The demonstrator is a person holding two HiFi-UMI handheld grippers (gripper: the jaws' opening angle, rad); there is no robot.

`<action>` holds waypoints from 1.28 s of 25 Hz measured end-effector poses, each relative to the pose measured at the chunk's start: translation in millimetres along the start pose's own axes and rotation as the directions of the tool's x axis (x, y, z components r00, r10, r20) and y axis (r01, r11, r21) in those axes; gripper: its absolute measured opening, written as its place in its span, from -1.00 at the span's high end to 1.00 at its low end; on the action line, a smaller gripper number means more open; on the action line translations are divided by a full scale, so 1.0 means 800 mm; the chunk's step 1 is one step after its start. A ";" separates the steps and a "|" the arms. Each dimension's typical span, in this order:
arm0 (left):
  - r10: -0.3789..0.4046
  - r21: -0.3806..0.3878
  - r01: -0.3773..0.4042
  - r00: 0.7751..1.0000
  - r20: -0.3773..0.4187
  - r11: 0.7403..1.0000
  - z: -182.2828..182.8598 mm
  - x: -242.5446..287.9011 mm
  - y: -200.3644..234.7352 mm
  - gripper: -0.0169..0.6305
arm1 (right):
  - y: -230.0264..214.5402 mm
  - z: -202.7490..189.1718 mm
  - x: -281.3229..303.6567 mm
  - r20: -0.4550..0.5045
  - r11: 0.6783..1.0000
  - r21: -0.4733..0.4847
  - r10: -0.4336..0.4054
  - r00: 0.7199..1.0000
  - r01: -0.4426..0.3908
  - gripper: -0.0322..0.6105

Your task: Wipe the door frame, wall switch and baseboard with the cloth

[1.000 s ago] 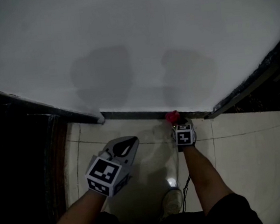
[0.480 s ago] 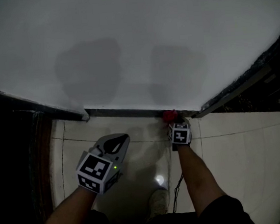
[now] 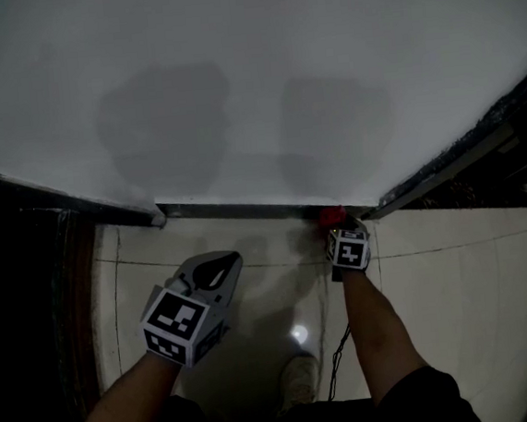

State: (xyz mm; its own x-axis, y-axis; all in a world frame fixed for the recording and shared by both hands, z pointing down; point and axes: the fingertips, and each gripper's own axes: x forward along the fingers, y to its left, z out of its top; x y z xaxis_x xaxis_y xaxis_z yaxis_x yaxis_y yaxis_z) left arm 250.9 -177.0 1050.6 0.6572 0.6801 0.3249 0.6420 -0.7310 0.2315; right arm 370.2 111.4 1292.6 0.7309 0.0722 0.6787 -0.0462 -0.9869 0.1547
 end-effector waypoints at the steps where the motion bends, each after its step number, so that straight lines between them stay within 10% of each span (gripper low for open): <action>1: -0.001 -0.001 0.001 1.000 0.007 1.000 0.002 0.000 0.000 0.98 | -0.006 0.001 -0.001 0.002 1.000 0.005 -0.013 1.000 0.013 0.76; 19: 0.049 -0.023 -0.047 0.995 0.083 0.999 0.031 -0.064 0.032 0.98 | -0.056 0.024 -0.035 -0.064 0.973 0.084 -0.212 0.975 0.217 0.76; 27: 0.092 -0.047 -0.087 0.987 0.134 0.995 0.042 -0.093 0.061 0.98 | 0.026 0.039 -0.051 -0.023 0.989 -0.141 -0.041 0.999 0.038 0.76; 32: 0.096 -0.036 -0.090 0.977 0.193 0.995 0.057 -0.113 0.069 0.98 | 0.110 0.082 -0.123 0.178 0.982 -0.074 0.184 0.967 -0.174 0.76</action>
State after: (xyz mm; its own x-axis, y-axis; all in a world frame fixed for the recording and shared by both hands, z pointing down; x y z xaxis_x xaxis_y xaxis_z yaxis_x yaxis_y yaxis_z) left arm 245.0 -276.4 992.6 0.7793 0.6052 0.1625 0.5654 -0.7909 0.2341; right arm 338.7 7.7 1192.2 0.8193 -0.1379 0.5566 -0.2225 -0.9711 0.0869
